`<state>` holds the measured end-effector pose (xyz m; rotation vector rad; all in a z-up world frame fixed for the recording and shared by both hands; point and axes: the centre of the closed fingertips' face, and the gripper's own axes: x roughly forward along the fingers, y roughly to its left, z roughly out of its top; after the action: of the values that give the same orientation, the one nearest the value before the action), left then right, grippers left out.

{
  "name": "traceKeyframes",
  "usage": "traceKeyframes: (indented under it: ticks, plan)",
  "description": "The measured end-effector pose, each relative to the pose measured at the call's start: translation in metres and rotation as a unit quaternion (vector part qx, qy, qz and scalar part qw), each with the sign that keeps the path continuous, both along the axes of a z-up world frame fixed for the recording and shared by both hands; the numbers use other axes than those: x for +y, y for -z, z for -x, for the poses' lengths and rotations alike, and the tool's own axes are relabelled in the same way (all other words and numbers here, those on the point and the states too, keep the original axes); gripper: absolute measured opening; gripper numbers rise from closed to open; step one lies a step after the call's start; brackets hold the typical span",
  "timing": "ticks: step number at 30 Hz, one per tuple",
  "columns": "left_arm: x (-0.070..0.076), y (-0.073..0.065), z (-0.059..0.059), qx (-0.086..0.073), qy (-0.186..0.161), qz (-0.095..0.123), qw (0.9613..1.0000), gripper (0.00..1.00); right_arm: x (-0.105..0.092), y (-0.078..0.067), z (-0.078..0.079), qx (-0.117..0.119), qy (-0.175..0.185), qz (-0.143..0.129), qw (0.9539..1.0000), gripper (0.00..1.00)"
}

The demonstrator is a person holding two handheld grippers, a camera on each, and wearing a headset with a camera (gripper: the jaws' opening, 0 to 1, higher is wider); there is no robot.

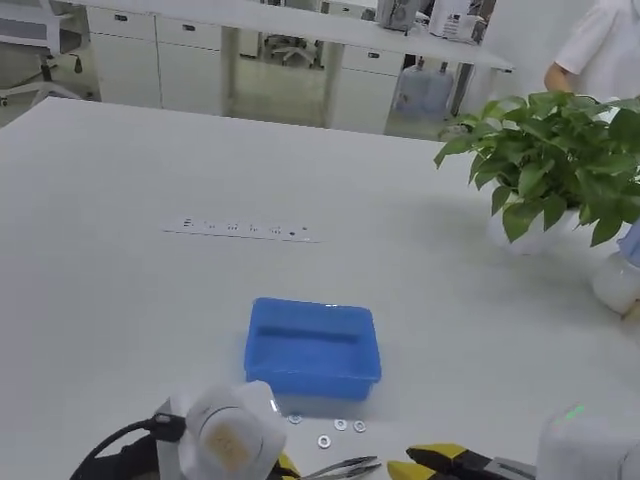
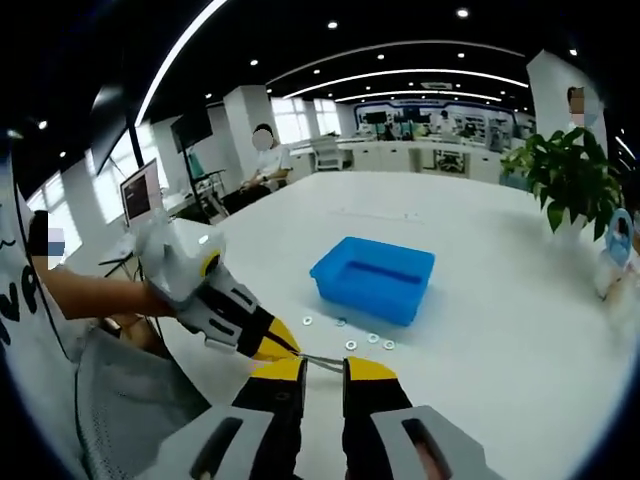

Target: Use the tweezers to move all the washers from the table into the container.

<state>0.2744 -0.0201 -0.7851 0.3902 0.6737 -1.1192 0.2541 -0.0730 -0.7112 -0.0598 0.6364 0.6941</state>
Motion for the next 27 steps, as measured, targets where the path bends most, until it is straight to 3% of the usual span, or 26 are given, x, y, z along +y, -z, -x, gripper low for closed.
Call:
traceKeyframes:
  ticks: [6, 11, 13, 19, 23, 27]
  plan:
    - [-0.001, -0.026, 0.012, -0.008, 0.001, 0.018, 0.9998, 0.0, 0.021, 0.018, 0.003, -0.022, -0.063, 0.056, 0.9962, 0.17]
    - [-0.004, -0.043, 0.017, -0.012, 0.004, 0.028, 0.9995, 0.0, 0.04, 0.041, 0.004, -0.036, -0.128, 0.115, 0.9845, 0.22]
    - [-0.005, -0.048, 0.018, -0.02, 0.003, 0.029, 0.9994, 0.0, 0.044, 0.049, 0.002, -0.032, -0.136, 0.121, 0.9827, 0.22]
    - [-0.008, -0.061, 0.026, -0.038, 0.014, 0.028, 0.9988, 0.0, 0.055, 0.055, -0.003, -0.036, -0.152, 0.118, 0.9807, 0.16]
    - [-0.008, -0.061, 0.028, -0.041, 0.015, 0.026, 0.9987, 0.0, 0.06, 0.061, -0.006, -0.036, -0.168, 0.126, 0.9771, 0.06]
    - [-0.006, -0.061, 0.027, -0.043, 0.013, 0.02, 0.9988, 0.0, 0.061, 0.064, -0.006, -0.043, -0.182, 0.133, 0.9734, 0.06]
